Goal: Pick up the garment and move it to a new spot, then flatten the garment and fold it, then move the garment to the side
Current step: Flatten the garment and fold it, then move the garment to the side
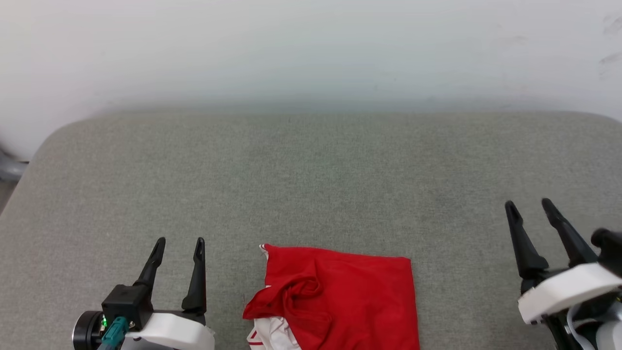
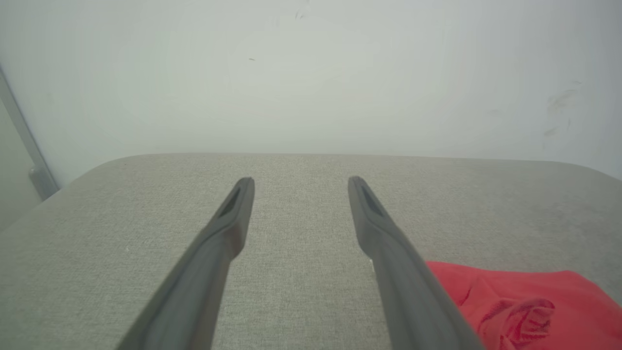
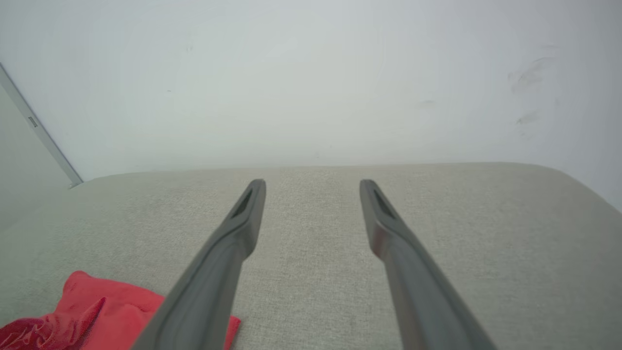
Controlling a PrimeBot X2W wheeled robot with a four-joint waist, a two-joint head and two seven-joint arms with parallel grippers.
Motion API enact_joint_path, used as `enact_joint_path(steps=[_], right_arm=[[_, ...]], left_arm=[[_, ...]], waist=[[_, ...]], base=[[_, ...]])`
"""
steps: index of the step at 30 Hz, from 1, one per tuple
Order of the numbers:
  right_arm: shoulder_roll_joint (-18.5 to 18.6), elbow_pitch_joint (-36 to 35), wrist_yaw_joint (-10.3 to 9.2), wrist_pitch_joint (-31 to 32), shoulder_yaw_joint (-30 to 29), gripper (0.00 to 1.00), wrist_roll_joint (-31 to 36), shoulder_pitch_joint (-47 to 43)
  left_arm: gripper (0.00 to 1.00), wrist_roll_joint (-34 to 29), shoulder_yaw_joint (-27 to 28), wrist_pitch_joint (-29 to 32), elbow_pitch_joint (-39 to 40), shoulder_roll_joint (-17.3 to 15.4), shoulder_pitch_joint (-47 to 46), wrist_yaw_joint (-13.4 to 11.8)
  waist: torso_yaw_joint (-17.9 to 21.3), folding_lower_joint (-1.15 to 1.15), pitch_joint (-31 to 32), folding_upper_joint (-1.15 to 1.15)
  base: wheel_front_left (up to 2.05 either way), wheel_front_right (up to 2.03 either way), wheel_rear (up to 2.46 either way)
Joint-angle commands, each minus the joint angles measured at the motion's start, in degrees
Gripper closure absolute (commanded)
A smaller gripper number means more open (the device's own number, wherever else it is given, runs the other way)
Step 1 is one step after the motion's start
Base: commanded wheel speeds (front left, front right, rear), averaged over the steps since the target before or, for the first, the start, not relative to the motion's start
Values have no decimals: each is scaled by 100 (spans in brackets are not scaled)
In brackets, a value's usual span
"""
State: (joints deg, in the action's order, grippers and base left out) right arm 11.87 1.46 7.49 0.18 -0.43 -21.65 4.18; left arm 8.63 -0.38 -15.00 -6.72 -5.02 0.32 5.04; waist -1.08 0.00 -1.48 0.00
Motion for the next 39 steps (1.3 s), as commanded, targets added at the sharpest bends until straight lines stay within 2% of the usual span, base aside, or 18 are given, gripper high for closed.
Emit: enact_joint_path(steps=[1, 5, 10, 24, 30, 35, 39], right_arm=[[-23, -90, 0, -41, -50, 0, 158, -98], [-235, -409, -1, -139, -281, 0, 750, -476], [-482, -664, -1, -165, -440, 0, 1079, -790], [-659, -1041, -1, 124, -497, 0, 1283, -990], [-701, -937, -1, 481, -628, 0, 1015, -1051], [-553, -624, -1, 1153, -903, 0, 325, -1124], [-415, -390, 0, 1784, -890, 0, -280, -1103]], left_arm=[[0, -40, 12, -24, -4, -28, 56, -7], [0, -62, -18, -24, -39, -56, 150, 20], [0, -101, -9, -20, -89, -76, 224, 0], [0, -102, 20, -20, -91, -60, 214, -36], [0, -115, 1, -20, -53, -35, 117, -43], [0, -110, -19, -19, 56, 2, -75, -27], [0, -79, -43, -19, 164, 63, -283, -2]], waist=[[43, 0, 106, 0], [52, 0, 211, 0], [81, 0, 272, 0], [91, 0, 309, 0], [39, 0, 266, 0], [-183, 0, 108, 0], [-411, 0, -135, 0]], base=[[0, 0, 0], [0, 0, 0], [0, 0, 0], [0, 0, 0], [0, 0, 0], [0, 0, 0], [0, 0, 0]])
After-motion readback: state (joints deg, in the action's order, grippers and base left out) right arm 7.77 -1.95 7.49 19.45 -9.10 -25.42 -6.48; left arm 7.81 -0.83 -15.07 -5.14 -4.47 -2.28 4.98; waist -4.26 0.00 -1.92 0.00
